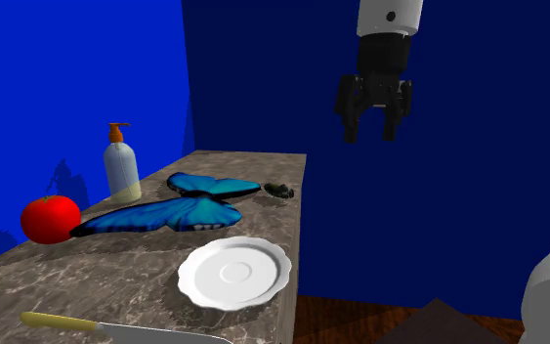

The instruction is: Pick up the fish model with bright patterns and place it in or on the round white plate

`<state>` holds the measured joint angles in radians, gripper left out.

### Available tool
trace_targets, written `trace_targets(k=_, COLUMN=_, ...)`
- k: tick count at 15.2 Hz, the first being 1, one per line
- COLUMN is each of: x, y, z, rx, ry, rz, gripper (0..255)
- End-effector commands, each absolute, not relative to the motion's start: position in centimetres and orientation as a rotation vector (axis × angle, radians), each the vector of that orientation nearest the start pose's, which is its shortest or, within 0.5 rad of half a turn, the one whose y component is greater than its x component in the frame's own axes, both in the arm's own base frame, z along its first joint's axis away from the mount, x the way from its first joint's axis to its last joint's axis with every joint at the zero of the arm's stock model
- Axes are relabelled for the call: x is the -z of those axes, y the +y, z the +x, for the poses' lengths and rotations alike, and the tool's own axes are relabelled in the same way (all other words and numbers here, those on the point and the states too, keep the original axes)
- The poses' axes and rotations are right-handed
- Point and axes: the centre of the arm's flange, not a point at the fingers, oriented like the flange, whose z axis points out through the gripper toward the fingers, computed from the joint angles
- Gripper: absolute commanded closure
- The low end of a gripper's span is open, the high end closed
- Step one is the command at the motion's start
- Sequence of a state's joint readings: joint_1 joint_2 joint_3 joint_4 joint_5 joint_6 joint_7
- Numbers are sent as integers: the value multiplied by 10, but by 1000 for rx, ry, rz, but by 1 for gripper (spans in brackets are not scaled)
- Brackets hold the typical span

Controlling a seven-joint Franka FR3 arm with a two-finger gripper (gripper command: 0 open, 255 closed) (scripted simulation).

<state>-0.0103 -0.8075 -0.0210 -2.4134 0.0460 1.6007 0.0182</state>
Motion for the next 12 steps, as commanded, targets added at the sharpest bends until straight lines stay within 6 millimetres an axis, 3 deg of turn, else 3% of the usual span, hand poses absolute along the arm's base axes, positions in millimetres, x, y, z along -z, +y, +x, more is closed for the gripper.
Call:
trace_targets(k=1, x=-573, y=-6, z=303, rx=-8, ry=69, rz=-3080, gripper=0)
trace_targets(k=12, x=-509, y=-11, z=438, rx=-63, ry=7, rz=-3149, gripper=0)
